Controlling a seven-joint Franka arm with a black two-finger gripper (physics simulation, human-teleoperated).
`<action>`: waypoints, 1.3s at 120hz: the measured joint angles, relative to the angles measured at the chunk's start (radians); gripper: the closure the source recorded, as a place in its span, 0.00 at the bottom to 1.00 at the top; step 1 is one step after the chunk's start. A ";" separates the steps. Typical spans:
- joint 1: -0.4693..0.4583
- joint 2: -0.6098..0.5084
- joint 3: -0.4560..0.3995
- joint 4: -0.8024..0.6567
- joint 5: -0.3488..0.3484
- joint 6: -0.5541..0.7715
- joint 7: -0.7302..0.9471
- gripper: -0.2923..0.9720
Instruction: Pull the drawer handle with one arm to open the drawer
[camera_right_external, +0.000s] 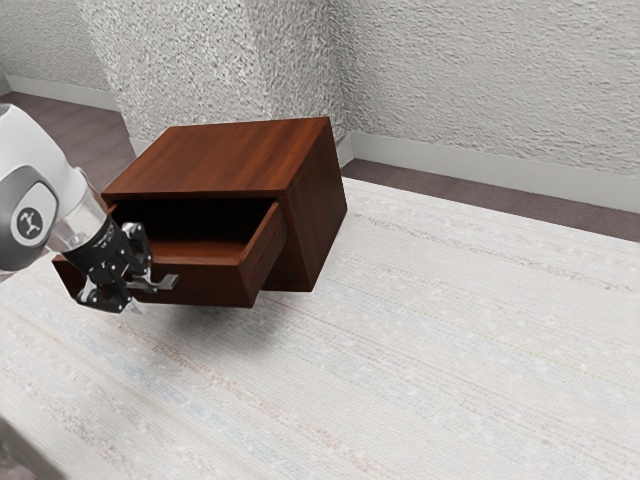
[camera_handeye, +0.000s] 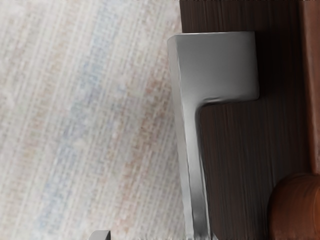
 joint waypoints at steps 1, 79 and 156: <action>0.000 -0.001 0.000 0.000 0.000 0.000 0.000 0.61; -0.257 0.015 0.112 0.552 0.058 -0.312 -0.001 0.42; -0.713 -0.004 0.278 0.436 0.129 -0.669 -0.018 0.24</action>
